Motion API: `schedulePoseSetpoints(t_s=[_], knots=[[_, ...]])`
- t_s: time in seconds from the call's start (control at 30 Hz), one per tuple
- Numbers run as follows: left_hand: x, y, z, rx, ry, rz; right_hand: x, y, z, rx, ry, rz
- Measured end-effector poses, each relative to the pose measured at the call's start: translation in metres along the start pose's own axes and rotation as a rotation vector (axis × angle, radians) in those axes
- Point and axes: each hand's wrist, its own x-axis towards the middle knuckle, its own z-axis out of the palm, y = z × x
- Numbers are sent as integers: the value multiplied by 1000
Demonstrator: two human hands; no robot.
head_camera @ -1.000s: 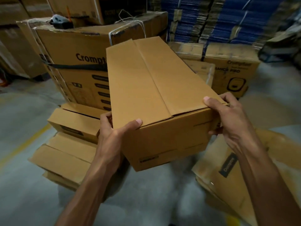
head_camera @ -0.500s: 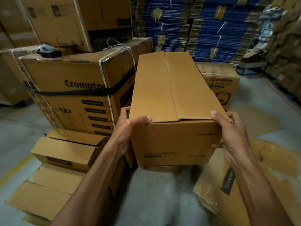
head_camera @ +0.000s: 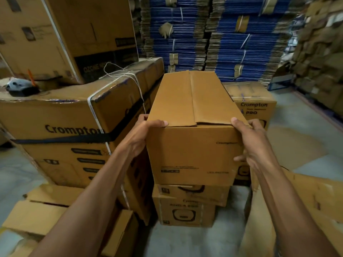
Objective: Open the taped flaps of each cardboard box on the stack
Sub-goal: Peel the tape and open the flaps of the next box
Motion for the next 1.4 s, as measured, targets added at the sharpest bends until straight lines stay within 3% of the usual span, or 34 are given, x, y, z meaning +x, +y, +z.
schedulePoseSetpoints(t_s=[0.23,0.47,0.53,0.6,0.67,0.7,0.8,0.87,0.93,1.13,1.4], knots=[[103,11,-2,-10,-40,-29,81,-20,42,8,4,60],[163,4,5,-35,-101,15,119,-9,68,271,-40,-10],[170,11,3,52,-128,59,117,11,72,356,13,-56],[171,19,0,231,-107,174,107,53,82,433,205,-93],[166,28,2,483,2,413,89,110,101,534,409,34],[161,32,7,599,37,563,78,136,113,595,424,156],[146,39,43,938,-92,832,59,175,154,876,181,567],[143,37,65,1186,-209,880,58,172,174,1019,100,646],[148,30,77,1337,-236,890,64,166,189,1102,106,603],[155,20,83,1412,-189,896,72,142,199,1115,94,482],[148,39,76,1309,-104,973,73,124,193,1178,169,362]])
